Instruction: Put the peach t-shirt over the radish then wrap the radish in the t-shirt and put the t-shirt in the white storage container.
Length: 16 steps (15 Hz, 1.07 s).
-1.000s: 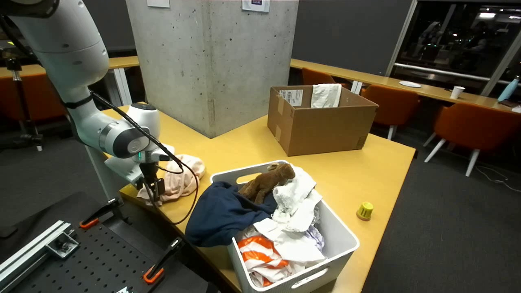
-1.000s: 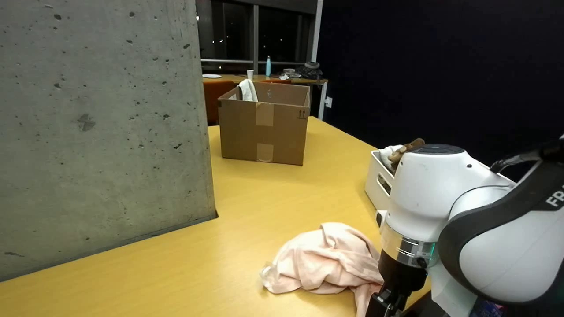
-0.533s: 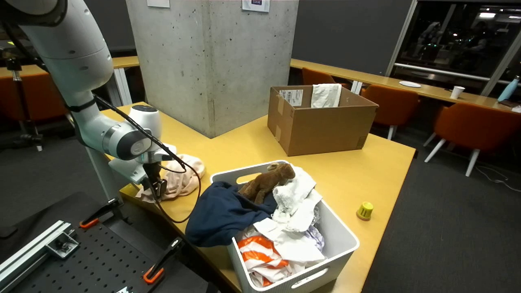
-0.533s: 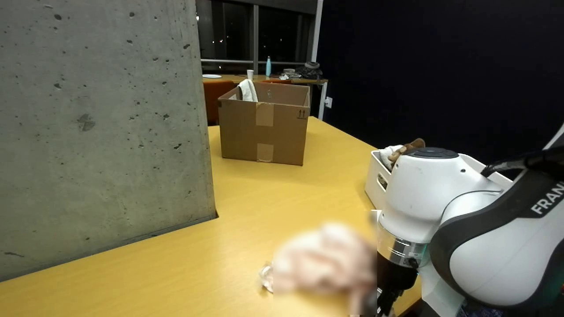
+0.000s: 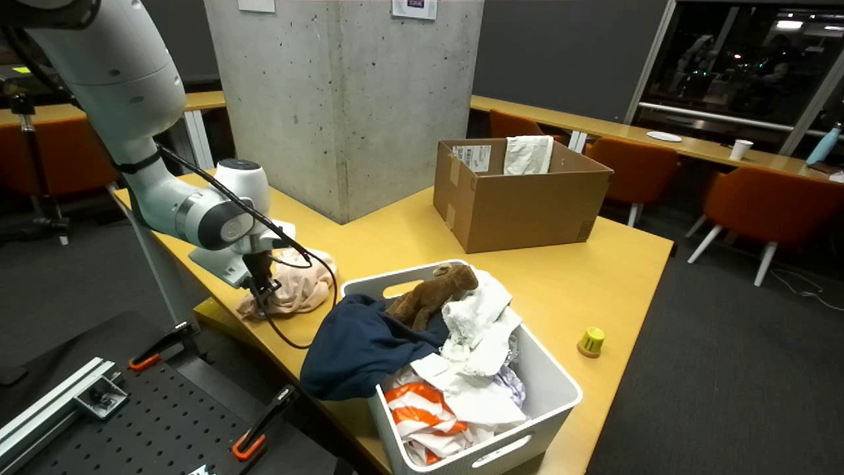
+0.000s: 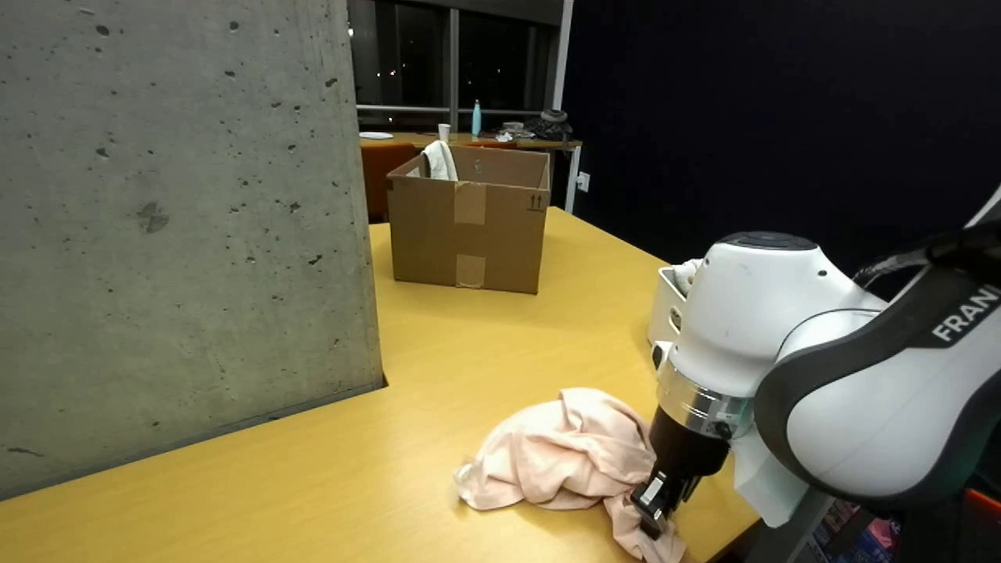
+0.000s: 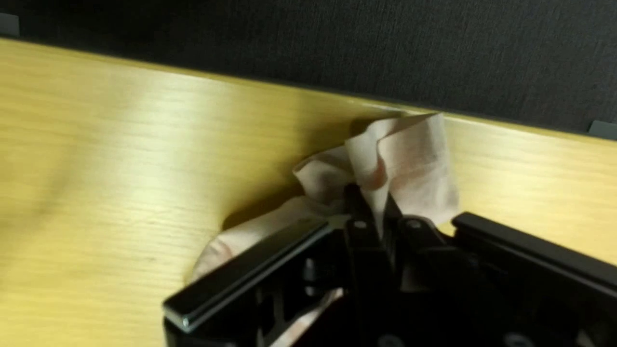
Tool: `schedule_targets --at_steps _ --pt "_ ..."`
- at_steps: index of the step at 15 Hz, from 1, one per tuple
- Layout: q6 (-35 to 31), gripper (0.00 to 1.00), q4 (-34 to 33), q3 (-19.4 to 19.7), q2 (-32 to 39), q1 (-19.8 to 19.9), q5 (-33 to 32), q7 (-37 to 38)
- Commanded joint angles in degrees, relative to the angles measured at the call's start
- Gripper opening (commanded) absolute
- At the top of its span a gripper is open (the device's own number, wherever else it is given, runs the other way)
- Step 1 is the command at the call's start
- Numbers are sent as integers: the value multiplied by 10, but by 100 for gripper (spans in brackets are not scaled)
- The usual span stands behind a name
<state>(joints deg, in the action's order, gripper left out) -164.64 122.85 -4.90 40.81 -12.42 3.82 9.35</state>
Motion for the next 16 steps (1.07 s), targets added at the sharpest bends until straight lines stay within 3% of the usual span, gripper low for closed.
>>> schedule_targets --at_steps 1,9,12,16 --pt "-12 2 9 18 -35 -5 -9 1" --pt "-44 2 -18 39 -50 -11 -5 23" --pt "-65 11 -16 44 -60 -14 -5 28" --pt "-86 8 1 53 -98 -12 -4 27"
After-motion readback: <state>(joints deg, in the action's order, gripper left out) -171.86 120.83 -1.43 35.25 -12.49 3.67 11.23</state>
